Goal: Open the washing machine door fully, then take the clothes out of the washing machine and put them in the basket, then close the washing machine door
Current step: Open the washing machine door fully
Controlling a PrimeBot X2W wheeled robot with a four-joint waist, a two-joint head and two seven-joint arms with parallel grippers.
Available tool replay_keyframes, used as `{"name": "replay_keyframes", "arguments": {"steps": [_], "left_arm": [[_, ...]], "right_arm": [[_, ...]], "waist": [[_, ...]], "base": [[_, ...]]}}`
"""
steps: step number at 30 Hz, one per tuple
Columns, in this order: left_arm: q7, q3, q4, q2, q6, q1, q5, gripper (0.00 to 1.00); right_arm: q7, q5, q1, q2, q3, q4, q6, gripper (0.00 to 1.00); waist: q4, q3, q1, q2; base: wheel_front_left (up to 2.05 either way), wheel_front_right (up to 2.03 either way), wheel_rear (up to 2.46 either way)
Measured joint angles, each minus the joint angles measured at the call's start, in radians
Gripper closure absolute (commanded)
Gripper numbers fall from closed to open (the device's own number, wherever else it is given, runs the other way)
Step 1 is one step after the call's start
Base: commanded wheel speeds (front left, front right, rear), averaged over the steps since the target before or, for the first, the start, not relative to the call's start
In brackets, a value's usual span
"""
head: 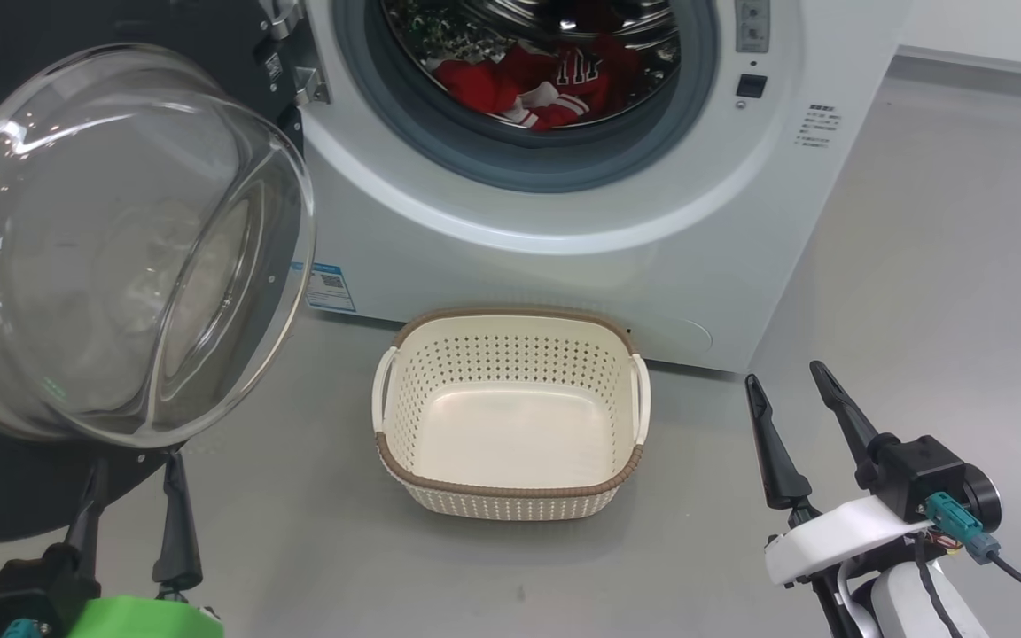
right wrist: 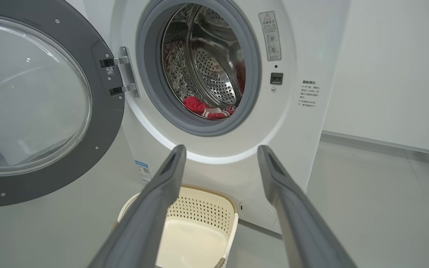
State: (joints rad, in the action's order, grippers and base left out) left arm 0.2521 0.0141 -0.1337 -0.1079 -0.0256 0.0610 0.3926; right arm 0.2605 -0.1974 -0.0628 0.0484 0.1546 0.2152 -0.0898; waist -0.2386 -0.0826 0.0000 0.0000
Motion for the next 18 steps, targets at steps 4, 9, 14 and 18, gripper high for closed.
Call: {"name": "replay_keyframes", "arguments": {"steps": [4, 9, 14, 18], "left_arm": [[-0.005, 0.027, 0.030, 0.003, 0.014, 0.007, -0.001, 0.00], [-0.015, 0.040, 0.054, 0.002, 0.015, 0.011, -0.011, 0.00], [-0.033, 0.057, 0.072, 0.001, 0.022, 0.026, -0.017, 0.00], [-0.048, 0.060, 0.084, -0.003, 0.022, 0.027, -0.026, 0.00]], "right_arm": [[0.000, -0.007, 0.005, -0.001, 0.010, -0.008, 0.002, 0.00], [0.000, -0.036, 0.006, -0.001, 0.026, -0.021, 0.005, 0.00], [0.000, -0.041, 0.009, -0.001, 0.036, -0.029, 0.011, 0.00], [0.000, -0.048, 0.011, -0.001, 0.046, -0.037, 0.016, 0.00]], "waist": [[0.027, 0.005, 0.0000, 0.0000], [0.066, 0.011, 0.0000, 0.0000], [0.110, 0.014, 0.0000, 0.0000], [0.148, 0.016, 0.0000, 0.0000]], "base": [[0.00, 0.00, 0.00], [0.00, 0.00, 0.00], [0.00, 0.00, 0.00], [0.00, 0.00, 0.00]]}}
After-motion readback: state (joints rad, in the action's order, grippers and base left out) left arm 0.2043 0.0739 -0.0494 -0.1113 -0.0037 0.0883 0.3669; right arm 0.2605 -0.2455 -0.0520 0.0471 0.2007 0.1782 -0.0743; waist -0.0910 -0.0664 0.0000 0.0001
